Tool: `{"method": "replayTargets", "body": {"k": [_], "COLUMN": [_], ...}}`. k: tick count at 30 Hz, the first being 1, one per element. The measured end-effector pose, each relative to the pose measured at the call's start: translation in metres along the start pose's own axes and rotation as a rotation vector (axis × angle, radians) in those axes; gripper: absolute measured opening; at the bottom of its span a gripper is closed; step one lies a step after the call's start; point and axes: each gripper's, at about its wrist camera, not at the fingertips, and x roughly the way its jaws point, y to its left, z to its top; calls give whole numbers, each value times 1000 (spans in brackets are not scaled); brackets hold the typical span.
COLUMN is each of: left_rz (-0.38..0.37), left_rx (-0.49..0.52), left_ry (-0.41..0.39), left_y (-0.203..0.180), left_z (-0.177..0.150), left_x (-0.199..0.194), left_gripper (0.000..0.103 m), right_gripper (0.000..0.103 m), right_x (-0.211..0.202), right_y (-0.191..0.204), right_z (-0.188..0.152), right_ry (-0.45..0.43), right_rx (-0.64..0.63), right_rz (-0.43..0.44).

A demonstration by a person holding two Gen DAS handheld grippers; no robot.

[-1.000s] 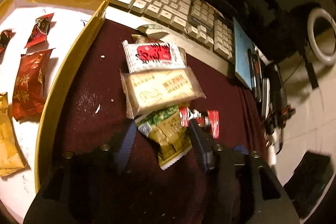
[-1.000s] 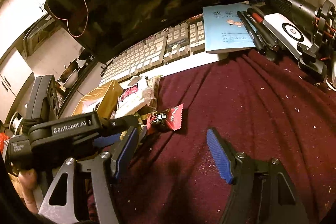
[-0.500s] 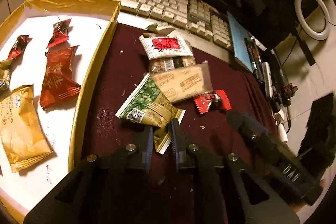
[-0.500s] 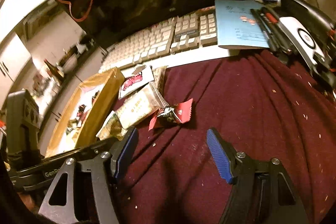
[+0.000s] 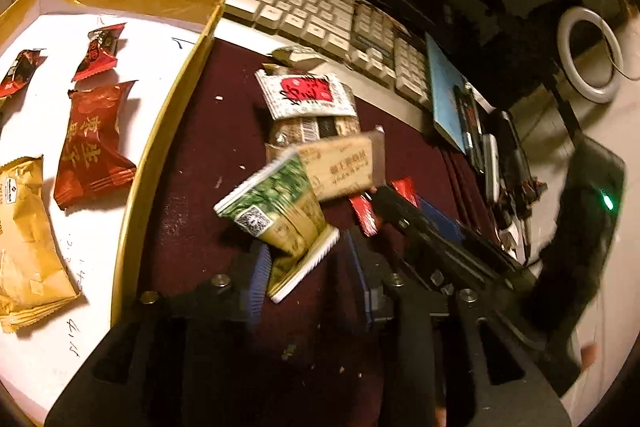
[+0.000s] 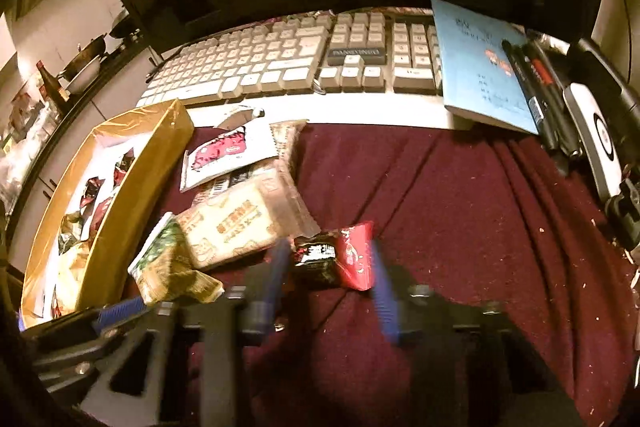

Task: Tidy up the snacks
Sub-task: 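Grasp the green pea packet with the left tool while the right tool grasps a red candy, then carry the green packet and red candy over the box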

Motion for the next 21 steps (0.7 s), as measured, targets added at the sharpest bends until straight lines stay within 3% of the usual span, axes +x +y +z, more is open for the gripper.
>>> {"method": "replayTargets", "body": {"k": [6,7,10,14,17,21], "left_rz": [51,56,67,96,99,-29], "left_rx": [11,7,-12,4,49,15], "left_ry": [-4,-7,-20,-33,-25,12], "left_y": [-5,-6,-5,-4,-5,5], "left_z": [12,13,17,14,6,-12], "left_x": [14,16,18,18,12,-9], "left_gripper": [47,48,48,26,23,23], "right_gripper": [23,13,11,10,10,10], "right_x": [-18,-21,-31,-37,-37,-43], "right_y": [-7,-10,-20,-31,-37,-39], "right_z": [-11,-14,-22,-30,-30,-32], "right_ry": [-46,-54,-73,-98,-106,-125], "right_rx": [19,28,44,65,88,89], "right_rz": [25,30,55,73,102,123]}}
